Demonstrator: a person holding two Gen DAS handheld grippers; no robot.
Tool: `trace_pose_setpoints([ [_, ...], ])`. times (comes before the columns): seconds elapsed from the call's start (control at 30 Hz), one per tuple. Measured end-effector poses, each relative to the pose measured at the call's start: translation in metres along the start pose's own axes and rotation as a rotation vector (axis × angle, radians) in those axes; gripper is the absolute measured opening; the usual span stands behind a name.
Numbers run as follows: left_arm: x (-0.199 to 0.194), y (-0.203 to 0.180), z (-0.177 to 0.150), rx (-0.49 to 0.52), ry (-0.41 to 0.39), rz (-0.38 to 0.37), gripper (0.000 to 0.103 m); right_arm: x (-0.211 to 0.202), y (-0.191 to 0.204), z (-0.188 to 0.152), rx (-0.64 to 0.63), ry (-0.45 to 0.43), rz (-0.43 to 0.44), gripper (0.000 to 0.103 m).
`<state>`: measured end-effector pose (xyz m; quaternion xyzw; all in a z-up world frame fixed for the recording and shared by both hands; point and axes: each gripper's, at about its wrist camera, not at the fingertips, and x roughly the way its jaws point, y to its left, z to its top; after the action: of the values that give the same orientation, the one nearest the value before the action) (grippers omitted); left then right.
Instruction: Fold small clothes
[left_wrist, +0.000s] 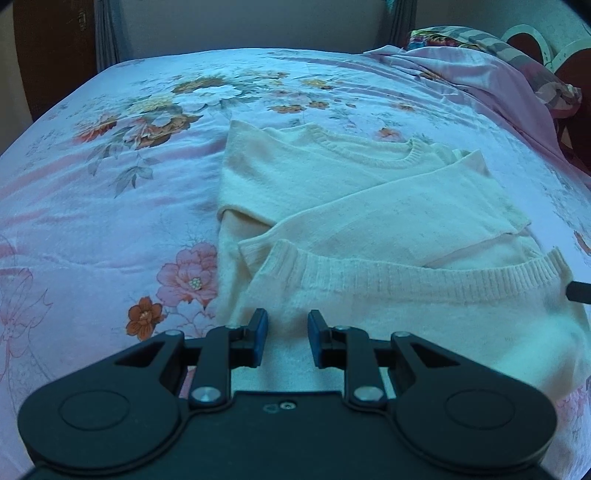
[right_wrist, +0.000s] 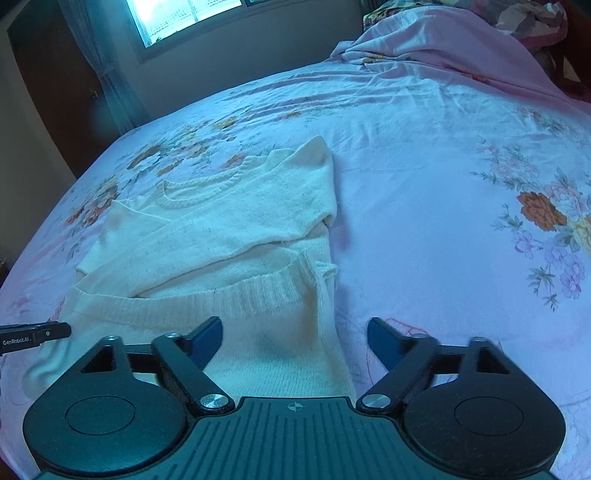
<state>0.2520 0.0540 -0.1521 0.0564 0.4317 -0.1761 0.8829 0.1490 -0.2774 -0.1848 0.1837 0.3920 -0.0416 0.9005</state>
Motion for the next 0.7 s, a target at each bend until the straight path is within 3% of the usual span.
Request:
trace_pose_setpoints([
  [0.07, 0.003, -0.003, 0.001, 0.010, 0.013, -0.006, 0.019, 0.007, -0.002, 0.003, -0.001, 0.022, 0.006, 0.054],
  [0.43, 0.013, -0.007, -0.001, 0.031, 0.029, -0.014, 0.022, 0.024, -0.013, 0.013, 0.014, 0.032, 0.032, 0.054],
  [0.47, 0.011, -0.006, -0.002, 0.026, 0.018, -0.010, 0.014, 0.024, -0.010, 0.014, 0.002, 0.030, 0.029, 0.047],
  [0.5, 0.008, -0.005, -0.003, 0.019, 0.002, -0.005, 0.009, 0.023, -0.007, 0.013, -0.014, 0.030, 0.031, 0.014],
  [0.53, 0.004, -0.004, -0.005, 0.009, -0.010, -0.008, 0.000, 0.022, -0.003, 0.012, -0.028, 0.030, 0.028, 0.009],
  [0.63, -0.007, 0.002, -0.009, -0.021, -0.050, -0.025, 0.000, 0.011, 0.003, 0.006, -0.047, -0.002, 0.050, 0.007],
  [0.7, -0.006, 0.003, -0.008, -0.006, -0.049, 0.011, 0.000, 0.012, 0.006, 0.005, -0.062, 0.011, 0.072, 0.008],
])
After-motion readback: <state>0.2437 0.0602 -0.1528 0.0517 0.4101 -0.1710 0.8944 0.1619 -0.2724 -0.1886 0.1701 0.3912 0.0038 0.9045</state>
